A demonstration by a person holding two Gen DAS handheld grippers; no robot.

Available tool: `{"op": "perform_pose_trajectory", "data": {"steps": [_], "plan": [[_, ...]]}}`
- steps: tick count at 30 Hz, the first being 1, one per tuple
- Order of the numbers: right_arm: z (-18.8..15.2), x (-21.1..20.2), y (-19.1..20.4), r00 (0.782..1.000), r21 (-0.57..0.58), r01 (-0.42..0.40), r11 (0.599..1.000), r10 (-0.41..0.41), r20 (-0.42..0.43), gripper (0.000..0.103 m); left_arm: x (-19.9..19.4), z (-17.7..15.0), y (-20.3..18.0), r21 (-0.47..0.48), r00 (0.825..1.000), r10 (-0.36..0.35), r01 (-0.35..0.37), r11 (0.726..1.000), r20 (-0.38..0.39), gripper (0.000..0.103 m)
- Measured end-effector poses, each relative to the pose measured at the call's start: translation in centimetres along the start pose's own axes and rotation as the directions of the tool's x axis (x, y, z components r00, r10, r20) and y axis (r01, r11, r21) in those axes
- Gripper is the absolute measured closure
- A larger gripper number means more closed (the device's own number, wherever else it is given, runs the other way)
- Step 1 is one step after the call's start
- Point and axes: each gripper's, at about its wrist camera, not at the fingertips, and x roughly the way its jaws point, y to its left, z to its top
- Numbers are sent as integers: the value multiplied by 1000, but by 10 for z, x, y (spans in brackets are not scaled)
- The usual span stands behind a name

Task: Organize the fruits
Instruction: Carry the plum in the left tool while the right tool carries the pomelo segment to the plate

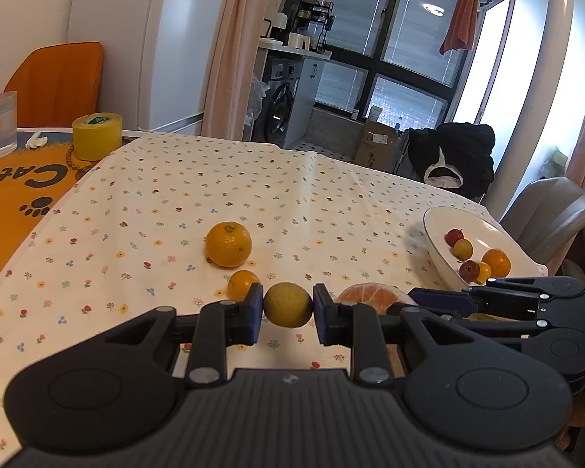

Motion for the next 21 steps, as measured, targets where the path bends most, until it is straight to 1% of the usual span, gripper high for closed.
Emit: {"op": "perform_pose_trajectory", "data": {"steps": [12,21], "plan": [[2,-27,-21,997,34,52,998,-54,61,83,2,8,-28,39,999,-51,50,998,15,78],[3,-53,-49,984,79,134,988,-142,108,83,9,17,-56,79,995,-102,101,992,19,78]]}}
